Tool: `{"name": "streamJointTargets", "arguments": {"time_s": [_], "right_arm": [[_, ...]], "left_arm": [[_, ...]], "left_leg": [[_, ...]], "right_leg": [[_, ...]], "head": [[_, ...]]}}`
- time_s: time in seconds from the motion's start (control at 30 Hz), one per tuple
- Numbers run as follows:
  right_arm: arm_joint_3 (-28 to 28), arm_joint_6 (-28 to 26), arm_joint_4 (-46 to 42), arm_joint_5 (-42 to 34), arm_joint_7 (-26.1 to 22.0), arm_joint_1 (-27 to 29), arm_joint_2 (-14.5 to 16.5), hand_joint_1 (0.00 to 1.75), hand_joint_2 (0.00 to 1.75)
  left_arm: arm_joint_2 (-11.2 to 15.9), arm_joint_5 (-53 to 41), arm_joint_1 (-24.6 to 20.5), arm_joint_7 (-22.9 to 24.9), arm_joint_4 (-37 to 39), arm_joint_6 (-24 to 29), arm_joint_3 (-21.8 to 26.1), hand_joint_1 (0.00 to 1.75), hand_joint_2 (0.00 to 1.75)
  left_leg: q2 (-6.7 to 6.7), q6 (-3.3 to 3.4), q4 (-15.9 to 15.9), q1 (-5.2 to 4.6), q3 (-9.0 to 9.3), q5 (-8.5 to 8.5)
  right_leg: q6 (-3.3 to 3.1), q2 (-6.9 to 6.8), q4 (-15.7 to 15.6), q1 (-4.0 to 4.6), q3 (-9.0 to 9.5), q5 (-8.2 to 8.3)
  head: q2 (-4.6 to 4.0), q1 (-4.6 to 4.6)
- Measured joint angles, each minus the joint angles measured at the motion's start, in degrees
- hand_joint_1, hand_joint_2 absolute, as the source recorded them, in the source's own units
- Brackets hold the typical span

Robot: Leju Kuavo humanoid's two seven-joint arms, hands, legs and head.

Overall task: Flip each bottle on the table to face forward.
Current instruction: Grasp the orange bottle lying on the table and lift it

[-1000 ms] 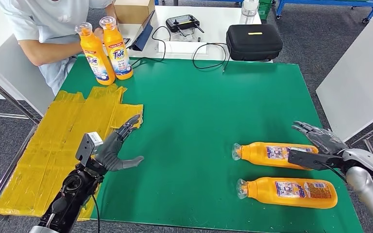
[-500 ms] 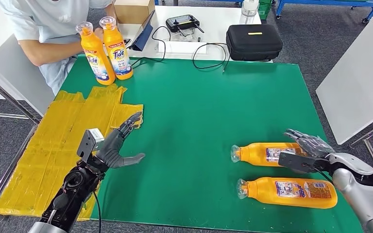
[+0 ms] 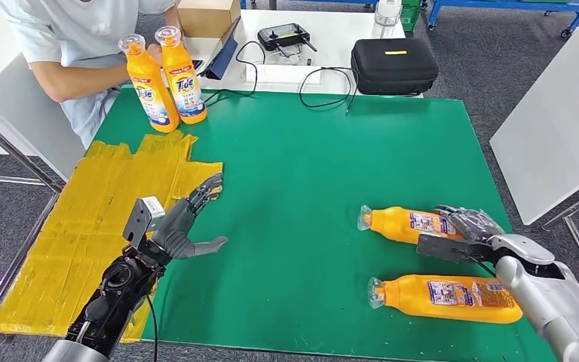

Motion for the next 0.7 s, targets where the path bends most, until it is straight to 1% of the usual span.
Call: {"name": "streamJointTargets", "arguments": {"time_s": [0.17,0.3,0.43,0.5,0.57,0.63,0.7], "right_arm": [[0.1,-4.61,1.54,1.11,0.32,-0.45,2.38,1.75,1.75],[-1.29,-12.3,1.6,1.81,-0.08,0.62,5.28,1.75,1.75],[-2.79,-14.57,1.29,2.0,-0.22,1.38,7.69,1.75,1.75],[-4.1,-16.37,0.47,0.9,-1.12,2.37,8.9,1.75,1.75],[-6.98,-19.41,-1.98,-2.31,-3.03,4.44,11.39,1.75,1.75],[-11.13,-21.84,-6.47,-7.64,-4.9,7.05,15.27,1.75,1.75],[-15.06,-22.8,-11.97,-13.49,-5.89,9.53,19.75,1.75,1.75]], "left_arm": [[0.01,-0.07,0.02,0.27,0.0,0.33,-0.02,0.0,1.75],[-0.03,-0.27,0.22,0.73,-0.07,0.49,-0.04,0.0,1.75],[-0.06,-0.35,0.38,0.88,-0.09,0.49,-0.09,0.0,1.75],[-0.06,-0.52,0.54,1.07,-0.24,0.6,-0.1,0.0,1.75],[-0.06,-0.73,0.82,1.53,-0.79,0.87,-0.11,0.0,1.75],[-0.07,-0.98,1.07,2.23,-1.6,1.1,-0.18,0.0,1.75],[-0.16,-1.51,1.14,3.15,-2.28,1.15,-0.48,0.0,1.75]], "left_leg": [[0.03,0.05,0.0,0.0,0.04,0.04],[0.03,0.06,0.0,0.0,0.04,0.06],[0.01,0.07,0.0,0.02,0.04,0.09],[-0.01,0.07,-0.01,0.02,-0.02,0.09],[0.0,0.07,-0.01,0.02,-0.07,0.08],[0.02,0.07,-0.02,0.02,-0.08,0.08],[0.01,0.06,-0.02,0.05,-0.09,0.09]], "right_leg": [[0.06,0.03,0.0,0.0,0.01,0.05],[0.07,0.03,0.01,0.01,0.02,0.06],[0.07,0.0,0.01,0.01,0.02,0.06],[0.07,-0.01,0.03,0.02,0.01,0.06],[0.07,0.0,0.03,0.03,-0.03,0.06],[0.07,0.02,0.03,0.05,-0.08,0.06],[0.06,-0.03,0.03,0.06,-0.14,0.04]], "head": [[0.0,0.0],[0.0,-0.02],[0.0,0.0],[0.0,0.02],[0.0,0.02],[0.0,-0.01],[0.0,-0.02]]}}
